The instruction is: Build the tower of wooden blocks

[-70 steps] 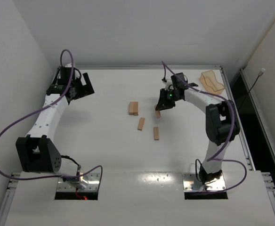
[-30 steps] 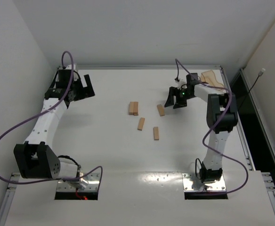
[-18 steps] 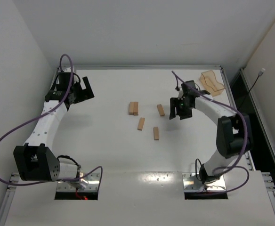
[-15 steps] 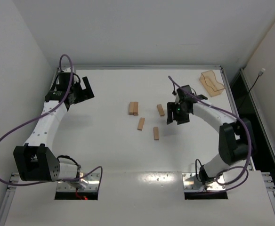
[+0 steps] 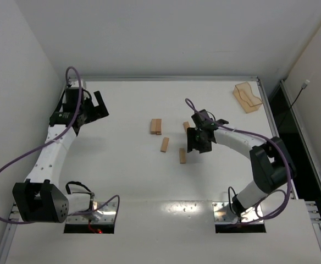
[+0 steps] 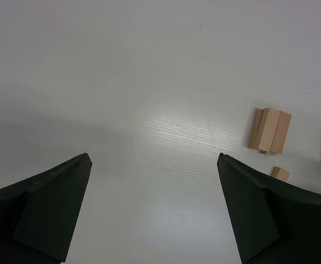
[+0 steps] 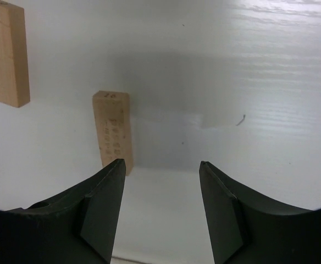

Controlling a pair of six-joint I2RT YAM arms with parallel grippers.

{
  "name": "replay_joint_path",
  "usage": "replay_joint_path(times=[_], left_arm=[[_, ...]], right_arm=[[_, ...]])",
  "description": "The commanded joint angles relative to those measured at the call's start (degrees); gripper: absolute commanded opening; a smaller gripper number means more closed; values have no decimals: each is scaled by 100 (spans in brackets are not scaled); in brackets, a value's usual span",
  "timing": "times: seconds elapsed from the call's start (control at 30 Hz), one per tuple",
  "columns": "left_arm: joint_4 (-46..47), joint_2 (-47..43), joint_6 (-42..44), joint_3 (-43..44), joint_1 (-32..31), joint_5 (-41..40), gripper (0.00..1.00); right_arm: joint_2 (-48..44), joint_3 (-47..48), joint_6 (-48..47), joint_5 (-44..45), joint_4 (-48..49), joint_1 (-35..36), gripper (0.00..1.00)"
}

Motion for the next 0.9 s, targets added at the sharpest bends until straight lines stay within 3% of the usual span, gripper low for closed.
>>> replay_joint_path(times=[0.0, 0.33, 0.7, 0.77, 0.87], left_arm=[[124, -286, -78, -57, 80, -55, 99], [63, -568, -25, -268, 80, -275, 99], [10, -621, -78, -328, 378, -170, 99], [10, -682, -78, -382, 431, -170, 99], [10, -682, -78, -435, 484, -170, 99]], right_arm=[[322, 436, 278, 159, 346, 190, 53], [1017, 991, 402, 397, 223, 692, 53], [1404, 824, 516, 608, 223, 745, 52], [1405, 824, 516, 555, 275, 797, 45], [1466, 824, 516, 555, 275, 797, 10]])
